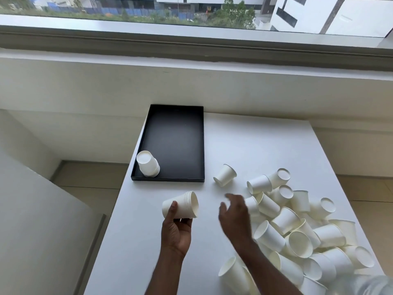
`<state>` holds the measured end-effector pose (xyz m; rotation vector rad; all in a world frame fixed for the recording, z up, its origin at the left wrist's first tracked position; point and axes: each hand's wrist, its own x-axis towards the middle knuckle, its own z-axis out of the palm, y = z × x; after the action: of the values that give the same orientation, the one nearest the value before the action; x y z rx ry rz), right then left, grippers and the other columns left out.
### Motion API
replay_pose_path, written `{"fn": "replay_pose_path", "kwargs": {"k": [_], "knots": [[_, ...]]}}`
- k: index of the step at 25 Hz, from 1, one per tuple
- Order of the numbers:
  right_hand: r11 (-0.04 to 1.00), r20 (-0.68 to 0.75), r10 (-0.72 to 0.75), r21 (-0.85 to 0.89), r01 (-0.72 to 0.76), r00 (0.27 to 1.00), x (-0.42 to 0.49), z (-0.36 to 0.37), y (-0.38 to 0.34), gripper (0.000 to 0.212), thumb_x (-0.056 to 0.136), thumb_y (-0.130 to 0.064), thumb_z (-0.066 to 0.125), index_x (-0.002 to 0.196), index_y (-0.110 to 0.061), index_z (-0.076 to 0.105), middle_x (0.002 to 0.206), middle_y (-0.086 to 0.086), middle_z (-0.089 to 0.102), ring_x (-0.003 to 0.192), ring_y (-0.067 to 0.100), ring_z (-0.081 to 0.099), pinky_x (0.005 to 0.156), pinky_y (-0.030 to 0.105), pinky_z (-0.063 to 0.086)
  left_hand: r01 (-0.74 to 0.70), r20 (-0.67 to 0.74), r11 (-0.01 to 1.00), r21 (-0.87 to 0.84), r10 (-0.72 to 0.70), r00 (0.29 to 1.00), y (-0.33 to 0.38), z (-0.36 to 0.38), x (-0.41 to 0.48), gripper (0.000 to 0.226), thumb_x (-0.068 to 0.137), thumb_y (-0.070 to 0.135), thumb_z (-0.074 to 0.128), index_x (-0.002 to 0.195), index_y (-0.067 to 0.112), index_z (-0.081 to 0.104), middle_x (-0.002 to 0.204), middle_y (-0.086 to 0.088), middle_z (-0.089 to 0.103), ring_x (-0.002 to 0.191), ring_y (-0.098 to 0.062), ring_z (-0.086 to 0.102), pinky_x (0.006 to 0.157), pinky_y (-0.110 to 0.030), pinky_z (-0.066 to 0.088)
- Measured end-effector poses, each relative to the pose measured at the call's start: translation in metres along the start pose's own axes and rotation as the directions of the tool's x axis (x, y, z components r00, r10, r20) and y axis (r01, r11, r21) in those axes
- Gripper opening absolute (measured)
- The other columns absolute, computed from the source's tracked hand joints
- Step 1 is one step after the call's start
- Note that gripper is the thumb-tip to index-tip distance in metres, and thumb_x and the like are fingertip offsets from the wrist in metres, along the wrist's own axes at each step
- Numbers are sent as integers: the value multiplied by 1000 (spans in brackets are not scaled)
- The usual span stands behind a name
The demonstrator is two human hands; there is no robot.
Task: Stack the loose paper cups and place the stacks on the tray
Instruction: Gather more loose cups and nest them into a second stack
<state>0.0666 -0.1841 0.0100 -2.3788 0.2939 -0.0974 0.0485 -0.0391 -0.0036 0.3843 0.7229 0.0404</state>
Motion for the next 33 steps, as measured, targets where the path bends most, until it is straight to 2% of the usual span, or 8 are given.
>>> {"fn": "replay_pose_path", "kwargs": {"k": [3, 7, 12, 17, 25, 27, 30, 33], "knots": [[912, -61, 229, -336, -236, 972, 24, -8, 38, 38, 89, -24, 60, 120, -5, 48, 113, 20, 51, 91, 40, 64, 71, 43, 52, -14, -35, 1000, -12, 13, 999, -1, -7, 3, 25, 85, 13, 63, 109, 10, 58, 107, -11, 65, 98, -26, 63, 94, -38, 50], [860, -29, 288, -432, -272, 957, 37, -2, 67, 31, 92, -21, 53, 119, -8, 44, 106, 20, 51, 92, 41, 63, 71, 43, 51, -10, -71, 1000, -2, 10, 997, -7, -19, 6, 22, 87, 13, 62, 108, 11, 58, 107, -10, 65, 98, -25, 63, 81, -33, 57], [956, -102, 274, -81, -282, 956, 43, -1, 54, 32, 89, -5, 48, 121, -9, 52, 108, 22, 61, 99, 41, 60, 79, 41, 48, -15, -96, 1000, -3, 14, 995, -7, -17, 7, 40, 71, 9, 74, 108, 11, 58, 108, -10, 64, 100, -26, 62, 75, -32, 59], [945, -190, 84, 327, -18, 978, 22, -7, -6, 24, 86, -10, 47, 105, -16, 61, 75, 5, 67, 75, 28, 63, 66, 32, 44, -23, -112, 999, -33, 19, 993, -10, -3, 7, 33, 79, 14, 66, 110, 8, 57, 111, -13, 63, 110, -30, 58, 94, -40, 50], [942, -48, -235, 234, 239, 971, 2, 26, -21, 20, 91, -4, 51, 103, -13, 62, 79, -4, 62, 67, 10, 53, 63, 4, 36, -56, -32, 997, -55, 55, 998, 0, -4, 15, 48, 75, 15, 76, 116, 4, 56, 115, -18, 65, 103, -31, 64, 90, -41, 56], [918, 33, -329, 245, 312, 944, -2, 33, -20, 24, 91, -6, 47, 106, -12, 64, 83, -4, 63, 71, 9, 54, 66, 11, 42, -36, -17, 999, -35, 35, 999, -1, -3, 16, 61, 61, 18, 83, 114, 3, 58, 105, -17, 69, 98, -30, 65, 81, -36, 60], [898, 233, -399, 294, 326, 887, -10, 43, -19, 26, 90, -7, 42, 103, -14, 64, 79, -5, 58, 68, 10, 53, 62, 21, 45, -26, -35, 998, -55, 24, 999, -4, -2, 17, 47, 73, 16, 76, 113, 3, 56, 98, -16, 66, 90, -29, 64, 65, -32, 61], [901, 203, -316, 369, 226, 927, 10, 47, -11, 30, 89, -10, 43, 111, -13, 63, 97, -2, 61, 79, 15, 60, 73, 29, 50, -52, -51, 997, -54, 50, 997, -2, -6, 23, 43, 72, 12, 75, 111, 5, 57, 106, -16, 64, 96, -29, 63, 84, -36, 58]]}}
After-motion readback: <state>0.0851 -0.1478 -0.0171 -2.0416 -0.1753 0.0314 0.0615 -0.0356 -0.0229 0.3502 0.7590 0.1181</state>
